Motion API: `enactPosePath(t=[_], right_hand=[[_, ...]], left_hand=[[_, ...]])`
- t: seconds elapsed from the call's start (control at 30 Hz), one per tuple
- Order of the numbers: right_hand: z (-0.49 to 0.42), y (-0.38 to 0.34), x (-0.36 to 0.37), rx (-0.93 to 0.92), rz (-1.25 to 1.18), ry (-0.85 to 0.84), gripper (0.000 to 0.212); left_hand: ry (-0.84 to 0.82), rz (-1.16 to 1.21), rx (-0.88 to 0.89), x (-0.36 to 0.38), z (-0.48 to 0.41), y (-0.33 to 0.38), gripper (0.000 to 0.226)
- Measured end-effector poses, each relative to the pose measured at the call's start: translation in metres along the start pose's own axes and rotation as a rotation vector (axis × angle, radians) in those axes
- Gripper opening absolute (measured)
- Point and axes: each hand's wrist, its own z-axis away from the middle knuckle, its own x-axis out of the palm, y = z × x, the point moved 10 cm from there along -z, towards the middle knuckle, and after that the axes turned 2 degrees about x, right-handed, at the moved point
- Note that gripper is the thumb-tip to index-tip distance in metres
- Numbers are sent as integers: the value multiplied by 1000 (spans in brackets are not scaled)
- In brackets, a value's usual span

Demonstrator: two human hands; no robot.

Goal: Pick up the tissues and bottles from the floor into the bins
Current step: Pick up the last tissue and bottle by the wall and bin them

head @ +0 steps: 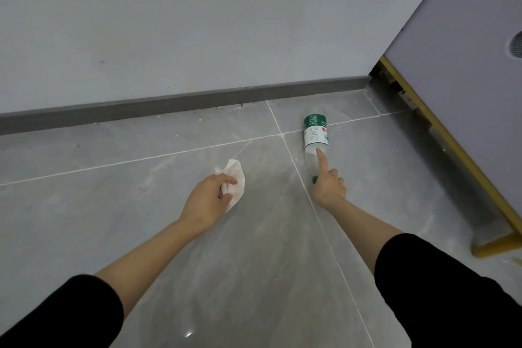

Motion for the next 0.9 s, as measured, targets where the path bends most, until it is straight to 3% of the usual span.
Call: enactPosePath(t=[0.17,0.3,0.5,0.73,0.9], right_hand=[[13,-28,14,-157,16,32,55],[22,-36,24,-154,2,5,35],[52,-68,5,-279,-19,102,22],[112,-125,-59,-409,-151,248,21],[172,-179,-106,-583,-349,228,13]], left_hand=[[3,-14,-2,-11,7,-3,28],[32,-14,-17,-29,14,-6,28],[71,-8,-44,-66,27,-6,27],[201,33,-65,-144,53,14,24],[311,51,-102,-215,97,21,14]])
